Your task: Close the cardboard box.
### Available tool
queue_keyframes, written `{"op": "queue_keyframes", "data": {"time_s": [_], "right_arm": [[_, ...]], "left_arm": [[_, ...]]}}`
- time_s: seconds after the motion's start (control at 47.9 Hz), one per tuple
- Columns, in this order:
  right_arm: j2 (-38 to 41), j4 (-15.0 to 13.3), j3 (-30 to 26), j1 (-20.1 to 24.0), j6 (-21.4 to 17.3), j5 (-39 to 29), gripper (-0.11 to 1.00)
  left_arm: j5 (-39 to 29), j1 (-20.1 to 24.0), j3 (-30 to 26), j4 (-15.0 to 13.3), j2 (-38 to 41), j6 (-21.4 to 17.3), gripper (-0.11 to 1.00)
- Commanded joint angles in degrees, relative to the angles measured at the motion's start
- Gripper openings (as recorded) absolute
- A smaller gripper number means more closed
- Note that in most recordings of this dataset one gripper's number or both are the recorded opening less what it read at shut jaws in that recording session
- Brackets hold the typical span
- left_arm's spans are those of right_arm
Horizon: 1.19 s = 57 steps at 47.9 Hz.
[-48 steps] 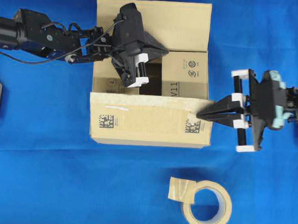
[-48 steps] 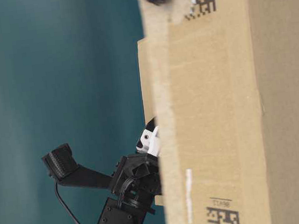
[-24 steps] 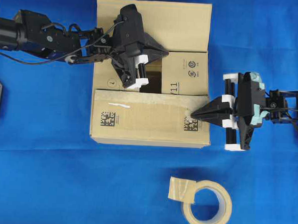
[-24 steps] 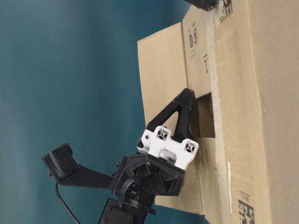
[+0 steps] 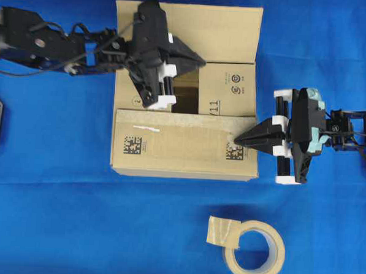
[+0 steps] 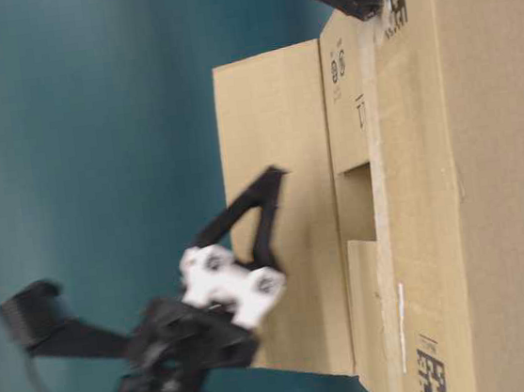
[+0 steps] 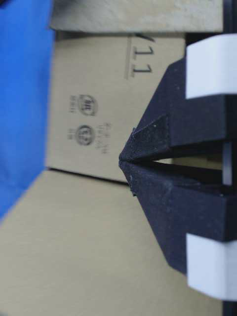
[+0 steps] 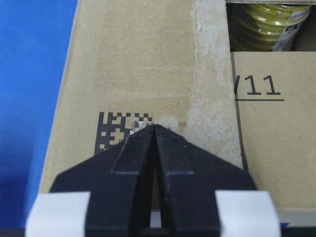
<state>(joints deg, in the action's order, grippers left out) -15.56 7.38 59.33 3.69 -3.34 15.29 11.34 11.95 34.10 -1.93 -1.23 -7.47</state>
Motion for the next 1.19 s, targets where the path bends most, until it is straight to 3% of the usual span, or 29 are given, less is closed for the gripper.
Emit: {"op": "queue_keyframes", "data": {"time_s": [0.0, 0.272, 0.564, 0.773, 1.17], "right_arm": [[0.00, 0.09, -1.05, 0.00, 0.09, 0.35, 0.00], [0.00, 0.00, -1.14, 0.00, 0.53, 1.58, 0.00], [0.00, -0.26, -1.14, 0.00, 0.79, 1.85, 0.00], [0.00, -0.26, -1.05, 0.00, 0.88, 1.93, 0.00], [0.00, -0.26, -1.05, 0.00, 0.97, 1.93, 0.00]], "left_arm": [[-1.67, 0.70, -2.11, 0.00, -4.48, -0.26, 0.00], [-9.93, 8.61, -6.50, 0.00, -7.65, -0.35, 0.00], [-23.99, 16.70, -14.94, 0.44, -2.99, -0.70, 0.00], [-26.98, 17.67, -17.93, 0.44, 0.97, -2.64, 0.00], [-30.94, 16.96, -17.31, 0.35, 2.99, -1.41, 0.00]]}}
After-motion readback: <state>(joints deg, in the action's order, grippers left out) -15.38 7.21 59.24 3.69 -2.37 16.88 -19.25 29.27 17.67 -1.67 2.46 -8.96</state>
